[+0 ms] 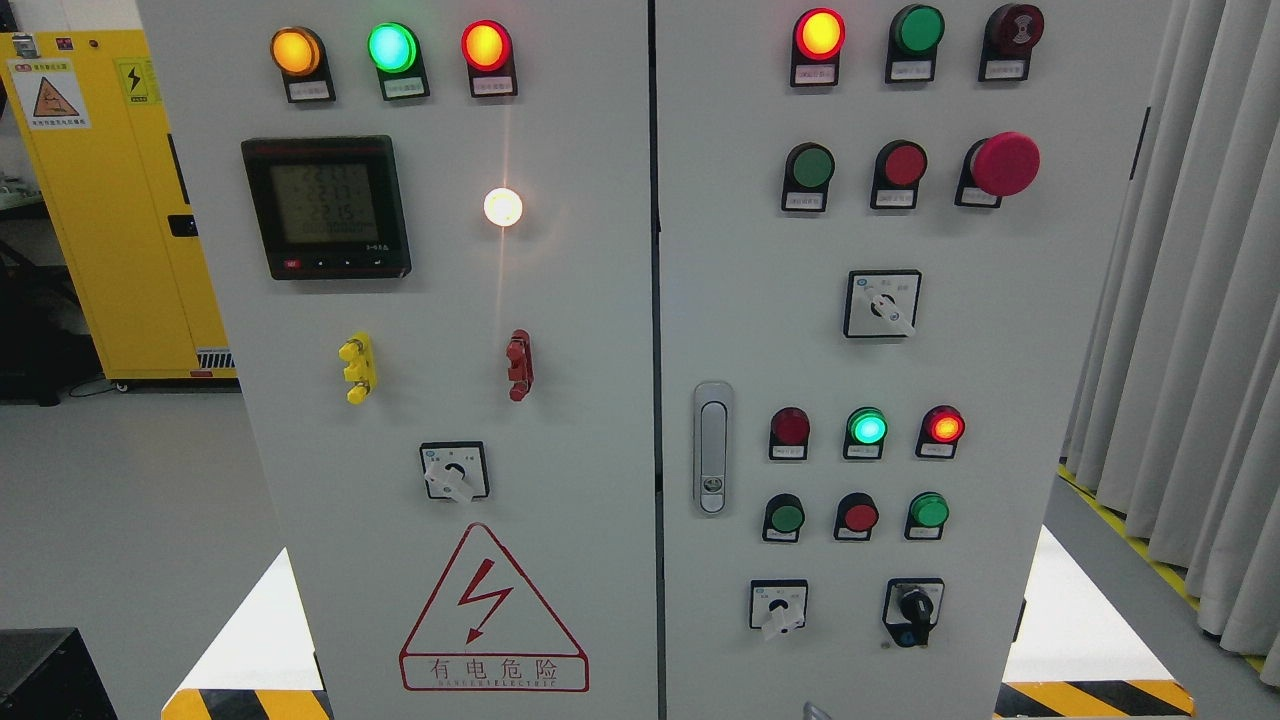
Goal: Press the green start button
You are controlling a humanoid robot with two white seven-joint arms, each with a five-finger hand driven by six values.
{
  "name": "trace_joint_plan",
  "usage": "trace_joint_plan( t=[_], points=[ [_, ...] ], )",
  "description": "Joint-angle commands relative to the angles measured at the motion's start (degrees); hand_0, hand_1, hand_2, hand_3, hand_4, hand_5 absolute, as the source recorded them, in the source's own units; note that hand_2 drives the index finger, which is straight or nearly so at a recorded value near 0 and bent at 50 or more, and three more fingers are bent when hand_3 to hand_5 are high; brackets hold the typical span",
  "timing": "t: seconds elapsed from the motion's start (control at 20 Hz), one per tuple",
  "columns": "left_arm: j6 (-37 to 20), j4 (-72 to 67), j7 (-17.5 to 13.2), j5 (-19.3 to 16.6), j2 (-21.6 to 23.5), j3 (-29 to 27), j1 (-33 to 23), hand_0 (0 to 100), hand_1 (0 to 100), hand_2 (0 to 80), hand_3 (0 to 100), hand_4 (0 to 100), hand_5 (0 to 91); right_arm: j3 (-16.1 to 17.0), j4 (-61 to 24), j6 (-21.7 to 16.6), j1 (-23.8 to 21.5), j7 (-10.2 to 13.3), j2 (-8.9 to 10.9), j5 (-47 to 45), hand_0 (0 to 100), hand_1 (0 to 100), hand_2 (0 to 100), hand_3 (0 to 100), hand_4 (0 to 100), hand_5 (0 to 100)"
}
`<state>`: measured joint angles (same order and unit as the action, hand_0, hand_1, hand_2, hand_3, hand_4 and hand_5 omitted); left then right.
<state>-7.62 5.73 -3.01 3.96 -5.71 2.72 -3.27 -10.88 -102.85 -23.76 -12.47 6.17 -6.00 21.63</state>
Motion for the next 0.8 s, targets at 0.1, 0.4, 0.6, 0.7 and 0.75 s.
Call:
trace_joint_plan(
  t=[0.1, 0.4, 0.6, 0.7, 0.75],
  points=[
    [0.0, 0.0, 0.0, 0.0, 0.0, 0.0, 0.0, 12, 56, 0.0, 0, 0, 0.0, 0.6, -0.3, 0.0, 0.1, -1.3, 2.48, -0.9, 54, 74, 0, 13, 17, 14],
    [0.0, 0.0, 0.0, 0.0, 0.0, 0.0, 0.0, 12, 56, 0.0, 0, 0, 0.0, 0.5, -0.3, -0.1, -0.3, -1.4, 2.57, -1.0, 53, 74, 0, 13, 17, 14],
    [0.0, 0.0, 0.0, 0.0, 0.0, 0.0, 0.0, 12, 56, 0.0, 0, 0, 0.0, 0.5, -0.8, -0.1, -0.3, -1.4, 3.18, -1.0, 53, 74, 0, 13, 18, 15],
    [0.0, 0.1, 0.0, 0.0, 0.0, 0.0, 0.0, 12, 56, 0.0, 0, 0, 0.0, 0.5, -1.1, 0.0, -0.1, -1.3, 3.97, -0.9, 53, 74, 0, 13, 18, 15],
    [0.0, 0.0, 0.0, 0.0, 0.0, 0.0, 0.0, 12, 56, 0.0, 0, 0, 0.0, 0.5, -1.3, 0.0, 0.0, -1.4, 3.97, -0.9, 53, 74, 0, 13, 18, 15]
  ],
)
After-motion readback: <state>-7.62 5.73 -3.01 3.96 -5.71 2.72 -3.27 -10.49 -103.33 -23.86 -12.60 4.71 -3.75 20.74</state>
